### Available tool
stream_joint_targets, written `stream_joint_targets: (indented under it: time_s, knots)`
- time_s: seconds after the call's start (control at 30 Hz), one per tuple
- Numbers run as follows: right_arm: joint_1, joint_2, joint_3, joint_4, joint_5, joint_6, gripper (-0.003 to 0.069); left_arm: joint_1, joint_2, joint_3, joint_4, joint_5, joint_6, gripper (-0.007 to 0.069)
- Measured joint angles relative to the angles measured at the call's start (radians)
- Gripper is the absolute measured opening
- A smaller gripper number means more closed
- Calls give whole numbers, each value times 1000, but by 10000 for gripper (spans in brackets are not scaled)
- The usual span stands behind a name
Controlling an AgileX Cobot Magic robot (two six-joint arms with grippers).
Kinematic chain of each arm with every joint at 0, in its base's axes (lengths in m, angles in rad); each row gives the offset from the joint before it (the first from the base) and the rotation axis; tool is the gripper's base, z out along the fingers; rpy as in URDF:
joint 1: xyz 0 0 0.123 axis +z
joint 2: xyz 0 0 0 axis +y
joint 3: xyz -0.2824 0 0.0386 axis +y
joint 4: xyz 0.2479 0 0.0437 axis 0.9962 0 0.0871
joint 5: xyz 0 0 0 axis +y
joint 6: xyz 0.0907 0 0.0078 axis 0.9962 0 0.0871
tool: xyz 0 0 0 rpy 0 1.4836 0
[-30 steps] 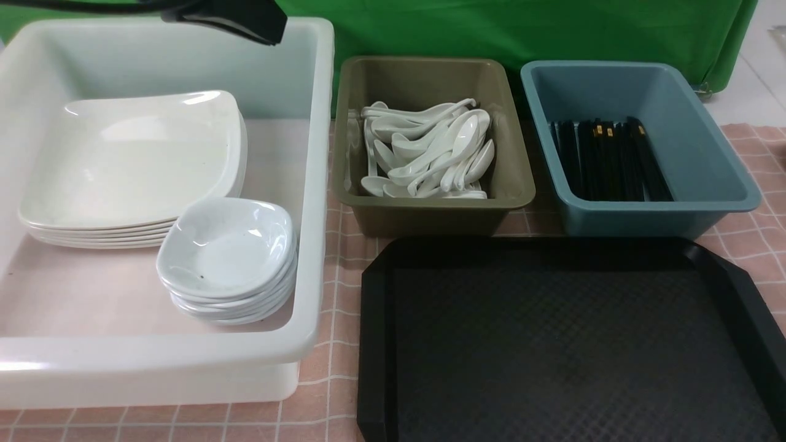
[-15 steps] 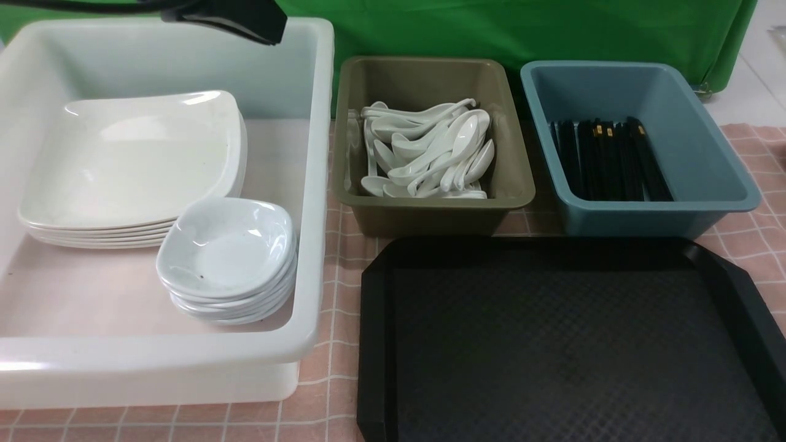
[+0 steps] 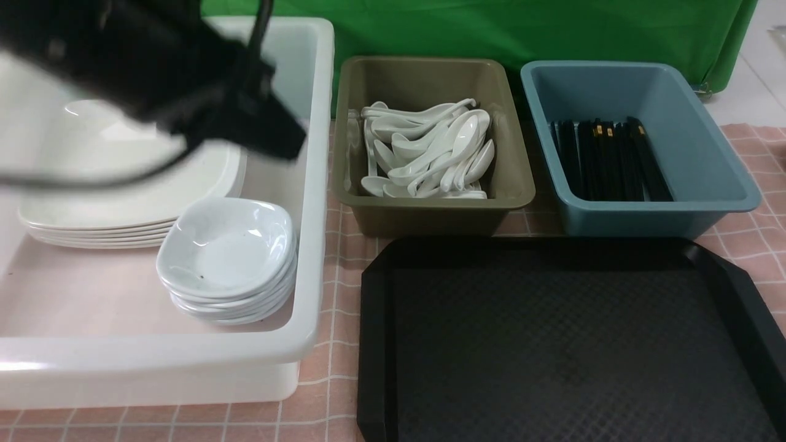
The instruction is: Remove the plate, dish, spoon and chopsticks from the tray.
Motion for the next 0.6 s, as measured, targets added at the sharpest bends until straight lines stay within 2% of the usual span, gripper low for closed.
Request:
stream_joint_targets:
  time_s: [0.23, 0.33, 0.5, 0.57, 0.6]
  knots:
    - [0, 0, 0, 0, 0, 1, 235, -6, -237, 273, 7, -6, 11, -3]
    - [0, 0, 0, 0, 0, 1, 236, -7, -372, 389, -2, -66, 11, -3]
    - [0, 0, 0, 0, 0, 1, 238, -9, -638, 638, -21, -329, 11, -3]
    - [0, 0, 0, 0, 0, 1, 239, -9, -763, 732, -46, -496, 12, -3]
    - [0, 0, 0, 0, 0, 1, 239, -9, -763, 732, -46, -496, 12, -3]
